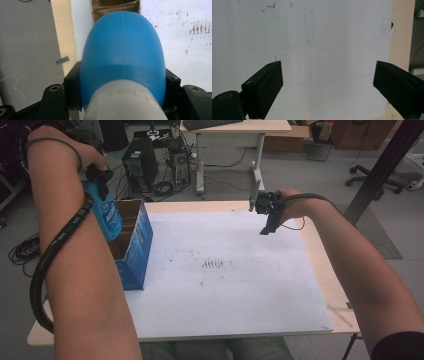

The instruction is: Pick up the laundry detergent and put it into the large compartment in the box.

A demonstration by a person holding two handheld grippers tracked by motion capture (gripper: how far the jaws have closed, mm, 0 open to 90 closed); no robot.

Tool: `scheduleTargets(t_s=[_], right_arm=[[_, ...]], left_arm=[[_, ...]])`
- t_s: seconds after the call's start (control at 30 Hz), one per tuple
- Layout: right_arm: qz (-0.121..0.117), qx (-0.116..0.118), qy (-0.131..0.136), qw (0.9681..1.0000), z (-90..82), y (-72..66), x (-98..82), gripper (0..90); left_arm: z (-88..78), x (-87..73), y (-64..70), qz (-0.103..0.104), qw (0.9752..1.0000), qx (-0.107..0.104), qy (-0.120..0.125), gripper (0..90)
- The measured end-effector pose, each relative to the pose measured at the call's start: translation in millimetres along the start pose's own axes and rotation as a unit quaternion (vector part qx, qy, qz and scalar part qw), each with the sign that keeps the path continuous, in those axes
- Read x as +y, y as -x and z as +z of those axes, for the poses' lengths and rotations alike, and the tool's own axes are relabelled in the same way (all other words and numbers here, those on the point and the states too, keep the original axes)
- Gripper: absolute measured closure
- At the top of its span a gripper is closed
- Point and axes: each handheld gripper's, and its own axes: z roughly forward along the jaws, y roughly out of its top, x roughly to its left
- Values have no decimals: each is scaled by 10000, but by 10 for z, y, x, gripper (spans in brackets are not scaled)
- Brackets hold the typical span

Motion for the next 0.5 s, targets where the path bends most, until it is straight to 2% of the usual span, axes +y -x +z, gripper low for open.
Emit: scheduleTargets(t_s=[0.5], right_arm=[[-40,69,-77,9999,10,24,22,86]], left_arm=[[292,33,-54,-57,9998,-71,-191,378]])
